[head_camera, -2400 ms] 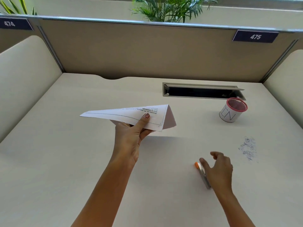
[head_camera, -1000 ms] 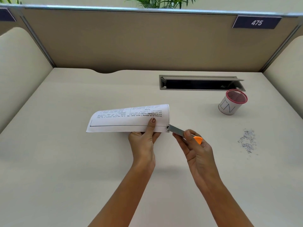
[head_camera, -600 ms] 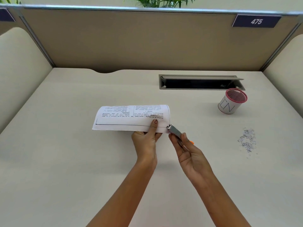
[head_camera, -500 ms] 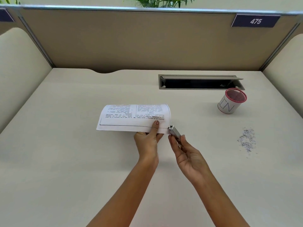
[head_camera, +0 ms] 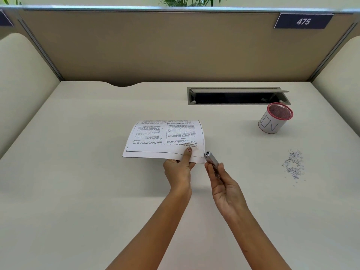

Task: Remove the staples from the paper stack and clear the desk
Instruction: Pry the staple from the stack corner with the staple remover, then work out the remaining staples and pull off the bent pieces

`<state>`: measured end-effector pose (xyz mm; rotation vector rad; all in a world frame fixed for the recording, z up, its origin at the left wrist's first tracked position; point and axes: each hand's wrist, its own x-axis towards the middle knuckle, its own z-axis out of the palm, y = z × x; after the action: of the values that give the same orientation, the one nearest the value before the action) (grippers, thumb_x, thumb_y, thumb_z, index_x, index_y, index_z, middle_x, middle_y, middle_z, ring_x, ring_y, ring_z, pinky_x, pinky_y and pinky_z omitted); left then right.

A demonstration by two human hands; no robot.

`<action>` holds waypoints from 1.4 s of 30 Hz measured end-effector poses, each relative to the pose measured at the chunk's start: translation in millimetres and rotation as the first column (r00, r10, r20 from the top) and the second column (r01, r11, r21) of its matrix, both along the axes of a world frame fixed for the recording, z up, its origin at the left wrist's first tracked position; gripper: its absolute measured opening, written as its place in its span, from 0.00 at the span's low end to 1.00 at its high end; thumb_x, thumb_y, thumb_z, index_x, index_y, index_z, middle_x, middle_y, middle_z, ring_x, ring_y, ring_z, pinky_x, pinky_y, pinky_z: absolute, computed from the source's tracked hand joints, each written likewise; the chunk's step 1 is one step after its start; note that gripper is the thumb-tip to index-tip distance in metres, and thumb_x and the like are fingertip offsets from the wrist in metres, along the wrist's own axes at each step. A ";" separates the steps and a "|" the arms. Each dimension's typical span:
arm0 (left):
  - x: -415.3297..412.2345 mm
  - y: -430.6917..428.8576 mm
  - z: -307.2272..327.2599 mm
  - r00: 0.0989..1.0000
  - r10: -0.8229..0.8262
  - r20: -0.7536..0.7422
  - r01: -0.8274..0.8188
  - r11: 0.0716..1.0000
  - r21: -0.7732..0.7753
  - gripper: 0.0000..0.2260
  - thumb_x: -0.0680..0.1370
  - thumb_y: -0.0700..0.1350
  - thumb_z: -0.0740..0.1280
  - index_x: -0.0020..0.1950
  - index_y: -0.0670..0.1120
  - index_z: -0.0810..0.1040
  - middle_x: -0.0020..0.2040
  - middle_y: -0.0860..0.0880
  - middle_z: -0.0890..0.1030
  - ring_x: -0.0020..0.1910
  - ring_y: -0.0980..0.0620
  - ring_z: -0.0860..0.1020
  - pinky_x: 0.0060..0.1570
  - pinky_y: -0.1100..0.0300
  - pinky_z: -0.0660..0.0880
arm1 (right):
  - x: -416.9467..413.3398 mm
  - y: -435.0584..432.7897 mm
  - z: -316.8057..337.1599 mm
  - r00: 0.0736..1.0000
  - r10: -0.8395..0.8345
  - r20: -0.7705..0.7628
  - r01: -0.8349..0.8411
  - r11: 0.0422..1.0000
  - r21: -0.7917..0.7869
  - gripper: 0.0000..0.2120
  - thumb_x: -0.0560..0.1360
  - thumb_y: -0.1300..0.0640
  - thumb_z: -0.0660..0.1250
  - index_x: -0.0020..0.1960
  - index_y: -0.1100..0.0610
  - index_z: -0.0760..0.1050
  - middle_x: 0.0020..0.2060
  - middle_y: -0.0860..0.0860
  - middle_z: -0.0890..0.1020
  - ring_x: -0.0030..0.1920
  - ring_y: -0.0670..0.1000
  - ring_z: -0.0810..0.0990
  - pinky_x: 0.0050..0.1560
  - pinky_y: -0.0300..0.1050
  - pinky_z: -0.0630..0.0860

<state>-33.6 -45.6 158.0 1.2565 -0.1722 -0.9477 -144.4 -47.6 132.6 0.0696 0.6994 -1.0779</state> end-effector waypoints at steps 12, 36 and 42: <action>3.4 2.0 -1.2 0.999 -0.015 0.031 0.013 0.999 0.044 0.10 0.74 0.37 0.72 0.38 0.52 0.79 0.33 0.60 0.84 0.34 0.61 0.83 0.54 0.52 0.79 | -26.2 -10.1 4.5 0.832 -0.227 -0.507 0.032 0.931 -0.363 0.17 0.73 0.62 0.68 0.60 0.63 0.72 0.50 0.57 0.79 0.49 0.57 0.84 0.51 0.41 0.80; 15.3 5.8 13.4 0.998 -0.027 0.054 0.029 0.999 -0.030 0.08 0.74 0.37 0.71 0.45 0.51 0.81 0.46 0.52 0.84 0.48 0.53 0.83 0.50 0.55 0.81 | -78.0 -22.7 -18.5 -0.328 -0.376 -0.867 -0.488 0.853 -0.185 0.23 0.74 0.68 0.67 0.67 0.63 0.65 0.53 0.60 0.77 0.48 0.49 0.81 0.45 0.36 0.72; 23.8 6.1 18.8 0.997 -0.059 0.045 0.062 0.996 -0.068 0.07 0.74 0.36 0.71 0.50 0.47 0.81 0.49 0.49 0.85 0.51 0.51 0.83 0.46 0.59 0.81 | -90.5 -22.5 -51.7 -0.632 -0.198 -0.750 -0.512 0.833 0.212 0.32 0.77 0.63 0.64 0.76 0.65 0.52 0.51 0.65 0.74 0.51 0.63 0.74 0.44 0.53 0.72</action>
<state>-9.8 -39.5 176.8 1.2135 -0.2763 -0.9588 -234.9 -70.1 80.9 -1.9164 2.1311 -0.3458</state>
